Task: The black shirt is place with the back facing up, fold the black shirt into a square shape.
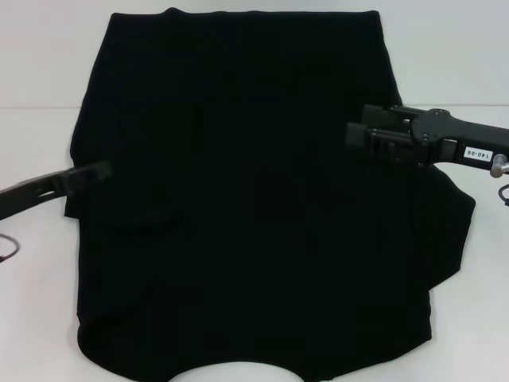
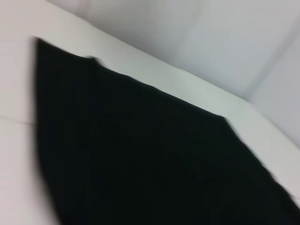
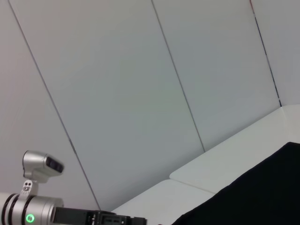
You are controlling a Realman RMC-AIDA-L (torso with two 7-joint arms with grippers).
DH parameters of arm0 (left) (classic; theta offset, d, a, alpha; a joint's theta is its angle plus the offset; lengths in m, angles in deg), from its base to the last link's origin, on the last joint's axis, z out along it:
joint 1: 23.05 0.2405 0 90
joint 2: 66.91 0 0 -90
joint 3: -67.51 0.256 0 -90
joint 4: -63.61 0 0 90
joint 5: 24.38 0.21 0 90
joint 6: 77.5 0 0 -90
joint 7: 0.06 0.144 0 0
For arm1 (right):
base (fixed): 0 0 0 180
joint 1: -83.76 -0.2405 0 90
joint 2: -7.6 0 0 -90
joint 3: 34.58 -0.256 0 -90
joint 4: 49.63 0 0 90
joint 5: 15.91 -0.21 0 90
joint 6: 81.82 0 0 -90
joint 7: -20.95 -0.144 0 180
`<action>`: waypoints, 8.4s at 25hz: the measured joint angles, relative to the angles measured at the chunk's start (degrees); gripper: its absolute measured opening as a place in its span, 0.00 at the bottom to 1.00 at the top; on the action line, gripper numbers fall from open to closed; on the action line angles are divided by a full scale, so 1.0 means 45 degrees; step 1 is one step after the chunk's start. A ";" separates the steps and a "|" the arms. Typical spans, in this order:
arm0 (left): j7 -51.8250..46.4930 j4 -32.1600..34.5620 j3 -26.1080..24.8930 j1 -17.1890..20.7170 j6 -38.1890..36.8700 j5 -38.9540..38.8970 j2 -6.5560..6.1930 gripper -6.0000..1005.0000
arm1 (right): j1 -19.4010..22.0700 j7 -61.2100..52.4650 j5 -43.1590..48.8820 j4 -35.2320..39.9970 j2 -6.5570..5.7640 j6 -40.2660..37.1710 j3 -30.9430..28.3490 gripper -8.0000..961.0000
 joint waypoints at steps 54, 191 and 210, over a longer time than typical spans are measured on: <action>-0.0290 -0.1114 0.0974 -0.0065 0.2993 0.0958 -0.0090 0.36 | -0.0020 -0.0017 -0.0089 -0.0001 -0.0019 -0.0009 0.0001 0.73; 0.8426 -0.0655 0.3963 -0.0400 -0.6242 -0.0668 0.0477 0.84 | -0.0481 -1.1822 0.8654 0.0022 -0.2239 0.2042 0.0004 0.73; 0.8413 -0.0663 0.3838 -0.0417 -0.5739 -0.0669 0.0477 0.84 | -0.1350 -1.1964 0.8828 -0.1486 -0.1728 0.4683 0.0812 0.56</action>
